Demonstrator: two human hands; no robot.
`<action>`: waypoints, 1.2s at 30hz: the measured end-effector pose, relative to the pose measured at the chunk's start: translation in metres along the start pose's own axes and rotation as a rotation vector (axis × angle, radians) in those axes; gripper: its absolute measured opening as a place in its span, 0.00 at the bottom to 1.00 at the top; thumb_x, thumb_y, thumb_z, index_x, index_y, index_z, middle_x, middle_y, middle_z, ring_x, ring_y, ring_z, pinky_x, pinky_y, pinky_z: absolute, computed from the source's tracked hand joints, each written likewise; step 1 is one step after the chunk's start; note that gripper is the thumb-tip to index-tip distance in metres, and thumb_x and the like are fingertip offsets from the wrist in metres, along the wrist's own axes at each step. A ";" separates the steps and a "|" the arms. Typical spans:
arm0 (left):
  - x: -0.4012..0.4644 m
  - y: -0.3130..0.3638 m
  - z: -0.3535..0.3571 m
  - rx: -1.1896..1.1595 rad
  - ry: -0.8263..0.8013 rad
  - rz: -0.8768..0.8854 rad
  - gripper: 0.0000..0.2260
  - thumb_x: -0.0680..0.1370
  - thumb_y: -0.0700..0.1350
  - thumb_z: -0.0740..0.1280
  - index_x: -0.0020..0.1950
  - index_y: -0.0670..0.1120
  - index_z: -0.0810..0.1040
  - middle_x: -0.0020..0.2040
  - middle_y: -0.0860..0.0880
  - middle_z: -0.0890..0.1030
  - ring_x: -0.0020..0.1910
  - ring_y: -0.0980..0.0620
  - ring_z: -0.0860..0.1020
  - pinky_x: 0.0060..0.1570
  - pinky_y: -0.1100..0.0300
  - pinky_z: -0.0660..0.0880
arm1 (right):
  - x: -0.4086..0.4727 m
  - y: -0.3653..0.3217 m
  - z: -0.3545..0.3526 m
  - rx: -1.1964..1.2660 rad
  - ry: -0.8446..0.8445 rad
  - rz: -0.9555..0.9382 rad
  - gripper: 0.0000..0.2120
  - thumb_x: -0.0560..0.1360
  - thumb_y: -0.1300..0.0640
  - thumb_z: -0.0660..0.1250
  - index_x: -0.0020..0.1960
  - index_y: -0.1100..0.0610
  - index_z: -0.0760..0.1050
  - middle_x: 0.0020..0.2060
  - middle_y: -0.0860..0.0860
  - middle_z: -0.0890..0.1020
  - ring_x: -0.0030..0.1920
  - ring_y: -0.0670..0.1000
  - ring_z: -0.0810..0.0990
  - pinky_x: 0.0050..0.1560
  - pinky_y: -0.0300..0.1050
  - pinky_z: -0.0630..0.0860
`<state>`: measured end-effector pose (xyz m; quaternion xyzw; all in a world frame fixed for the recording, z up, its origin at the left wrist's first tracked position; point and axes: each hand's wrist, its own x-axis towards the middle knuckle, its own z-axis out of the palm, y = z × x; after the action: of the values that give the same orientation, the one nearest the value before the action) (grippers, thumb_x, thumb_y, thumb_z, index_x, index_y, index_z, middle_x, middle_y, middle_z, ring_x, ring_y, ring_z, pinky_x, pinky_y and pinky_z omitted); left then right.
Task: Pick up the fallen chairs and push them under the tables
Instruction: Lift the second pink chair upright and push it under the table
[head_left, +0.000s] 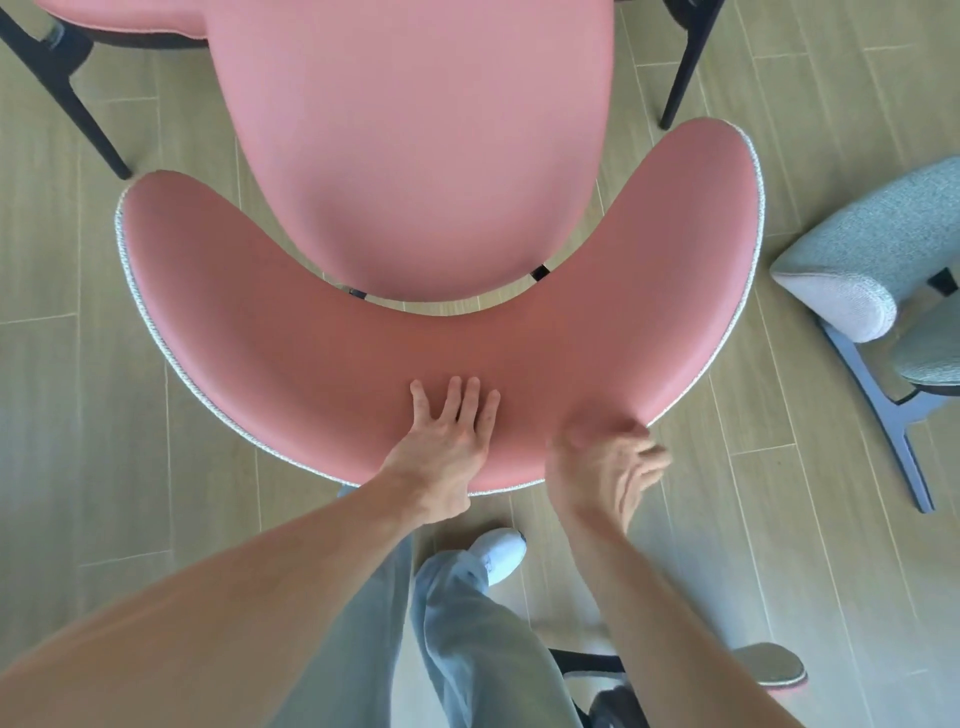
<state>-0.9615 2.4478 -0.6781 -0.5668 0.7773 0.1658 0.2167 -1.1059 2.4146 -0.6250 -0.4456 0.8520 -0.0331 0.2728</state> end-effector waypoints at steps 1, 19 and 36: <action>0.001 -0.003 -0.003 -0.010 -0.002 0.009 0.45 0.73 0.47 0.66 0.79 0.37 0.40 0.79 0.32 0.48 0.79 0.34 0.51 0.69 0.25 0.52 | -0.008 0.002 -0.006 -0.088 0.110 -0.278 0.35 0.70 0.54 0.70 0.72 0.63 0.60 0.63 0.58 0.65 0.61 0.58 0.67 0.59 0.48 0.67; 0.013 -0.062 -0.069 -0.047 -0.003 0.045 0.49 0.67 0.55 0.70 0.80 0.36 0.50 0.79 0.36 0.57 0.77 0.39 0.59 0.69 0.32 0.61 | 0.042 -0.079 -0.018 -1.041 -0.256 -1.274 0.46 0.69 0.54 0.72 0.78 0.63 0.51 0.76 0.58 0.59 0.76 0.58 0.57 0.76 0.57 0.52; 0.025 -0.082 -0.061 -0.091 -0.004 0.235 0.51 0.68 0.61 0.64 0.79 0.33 0.43 0.78 0.31 0.50 0.76 0.31 0.56 0.67 0.29 0.59 | 0.138 -0.197 0.060 -1.020 -0.619 -0.838 0.31 0.82 0.38 0.46 0.73 0.58 0.68 0.71 0.56 0.70 0.72 0.58 0.66 0.72 0.57 0.58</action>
<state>-0.8993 2.3721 -0.6400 -0.4807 0.8297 0.2261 0.1713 -0.9927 2.1999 -0.6772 -0.7950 0.4033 0.3938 0.2241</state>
